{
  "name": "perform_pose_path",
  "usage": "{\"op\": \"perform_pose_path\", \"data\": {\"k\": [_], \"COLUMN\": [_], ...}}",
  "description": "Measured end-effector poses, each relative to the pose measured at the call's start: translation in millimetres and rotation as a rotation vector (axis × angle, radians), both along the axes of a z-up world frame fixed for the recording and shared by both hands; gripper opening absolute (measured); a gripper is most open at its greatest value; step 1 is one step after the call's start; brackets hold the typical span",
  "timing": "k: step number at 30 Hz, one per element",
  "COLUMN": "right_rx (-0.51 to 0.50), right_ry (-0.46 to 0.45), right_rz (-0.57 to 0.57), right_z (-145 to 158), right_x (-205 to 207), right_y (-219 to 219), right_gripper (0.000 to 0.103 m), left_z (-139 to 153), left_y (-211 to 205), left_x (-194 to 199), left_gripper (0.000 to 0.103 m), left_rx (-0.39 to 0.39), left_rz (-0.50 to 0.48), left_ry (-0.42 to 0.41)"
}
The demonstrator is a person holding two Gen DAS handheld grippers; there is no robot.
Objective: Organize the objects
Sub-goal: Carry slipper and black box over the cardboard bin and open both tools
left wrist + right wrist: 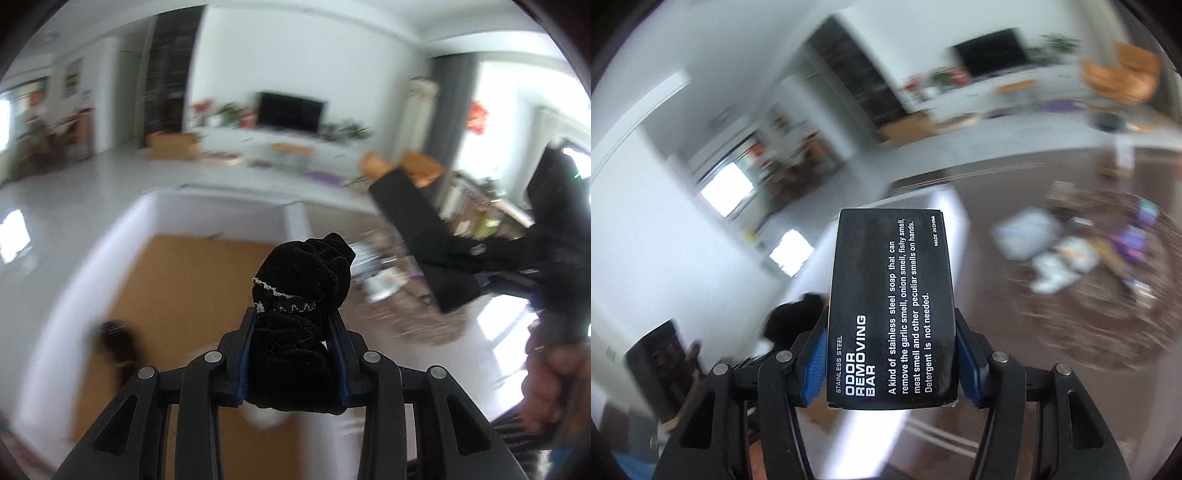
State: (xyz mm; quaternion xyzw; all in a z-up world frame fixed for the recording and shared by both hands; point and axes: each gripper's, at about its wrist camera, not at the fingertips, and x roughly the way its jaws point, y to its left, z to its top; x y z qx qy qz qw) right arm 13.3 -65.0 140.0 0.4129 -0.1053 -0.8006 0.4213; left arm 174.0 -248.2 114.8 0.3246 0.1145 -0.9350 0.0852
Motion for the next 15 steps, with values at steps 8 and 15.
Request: {"op": "perform_pose_path", "data": {"k": [8, 15], "right_rx": [0.197, 0.239], "right_ry": [-0.024, 0.031], "right_rz": [0.238, 0.174], "right_z": [-51, -65], "right_x": [16, 15], "right_y": [-166, -151], "right_gripper": [0.062, 0.087], "left_z": [-90, -74], "left_y": [-92, -71], "left_x": [14, 3], "left_gripper": [0.074, 0.084], "left_rx": [0.166, 0.027], "left_rz": [0.256, 0.230], "left_ry": [-0.378, -0.309]}}
